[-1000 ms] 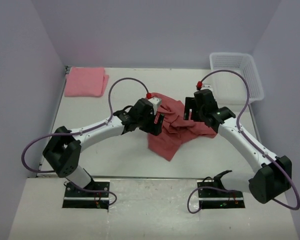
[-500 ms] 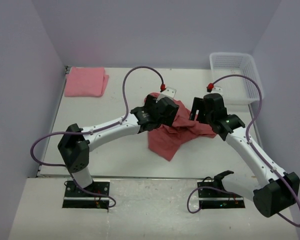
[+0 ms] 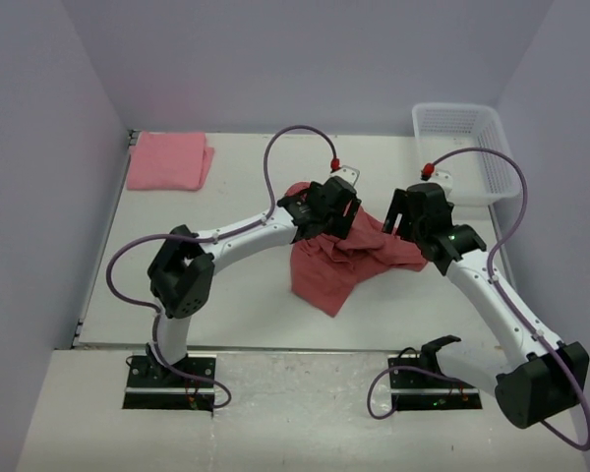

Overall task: Fold and stack the t-shirts
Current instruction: Flatten out the tshirt

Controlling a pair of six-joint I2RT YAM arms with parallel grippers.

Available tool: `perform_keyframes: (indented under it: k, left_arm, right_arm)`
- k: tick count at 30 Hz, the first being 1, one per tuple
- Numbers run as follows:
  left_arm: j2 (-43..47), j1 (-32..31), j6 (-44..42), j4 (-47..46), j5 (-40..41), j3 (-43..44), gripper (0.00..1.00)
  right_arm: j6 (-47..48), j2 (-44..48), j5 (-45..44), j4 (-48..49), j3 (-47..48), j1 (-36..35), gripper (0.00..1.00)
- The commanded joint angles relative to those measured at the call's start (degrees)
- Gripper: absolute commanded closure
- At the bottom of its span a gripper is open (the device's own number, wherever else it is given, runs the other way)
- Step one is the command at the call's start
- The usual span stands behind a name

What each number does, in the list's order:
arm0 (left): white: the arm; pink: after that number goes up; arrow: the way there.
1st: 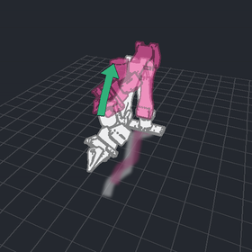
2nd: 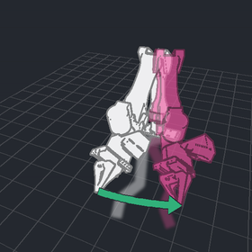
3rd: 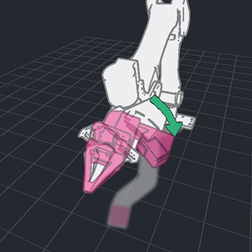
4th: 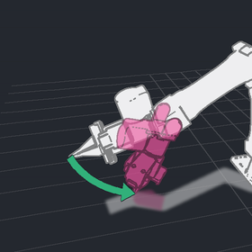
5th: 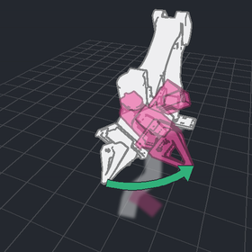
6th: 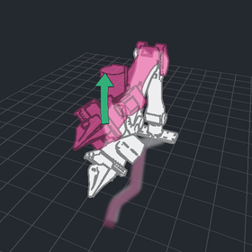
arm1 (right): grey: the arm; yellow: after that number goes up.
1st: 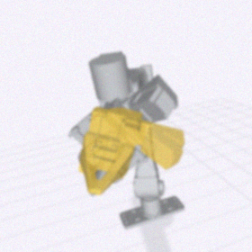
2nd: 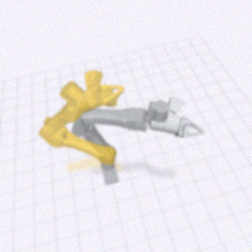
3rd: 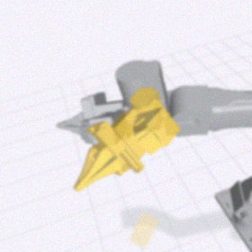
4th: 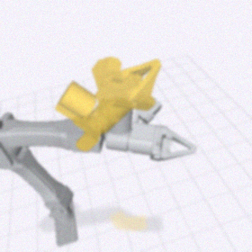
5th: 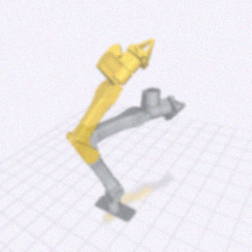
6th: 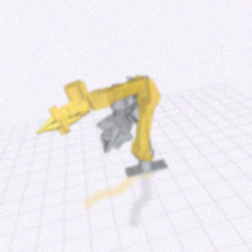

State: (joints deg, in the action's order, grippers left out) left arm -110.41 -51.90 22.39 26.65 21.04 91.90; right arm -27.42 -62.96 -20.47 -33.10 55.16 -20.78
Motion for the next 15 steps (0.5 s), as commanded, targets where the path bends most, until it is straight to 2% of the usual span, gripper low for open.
perform_keyframes:
  k: [1, 4, 9, 15]
  left_arm:
    - [-3.31, -0.22, -1.83, -1.08, -3.19, 4.69, 0.24]
    - [-6.91, -0.22, -1.83, 0.94, -3.81, 8.82, 0.3]
    - [-9.47, 0.04, -2.97, 1.12, -2.93, 11.55, 0.3]
    - [-12.28, 0.04, -2.27, 1.47, -6.53, 14.36, 0.3]
  right_arm:
    - [-2.46, 1.35, -3.88, -1.26, 1.71, 3.45, 0.19]
    - [-2.29, 2.05, -3.44, -1.53, 2.41, 5.82, 0.19]
    - [-1.41, 4.86, -2.39, -1.53, 2.41, 7.24, 0.19]
    - [-1.41, 4.77, -1.68, -1.53, 2.24, 8.03, 0.19]
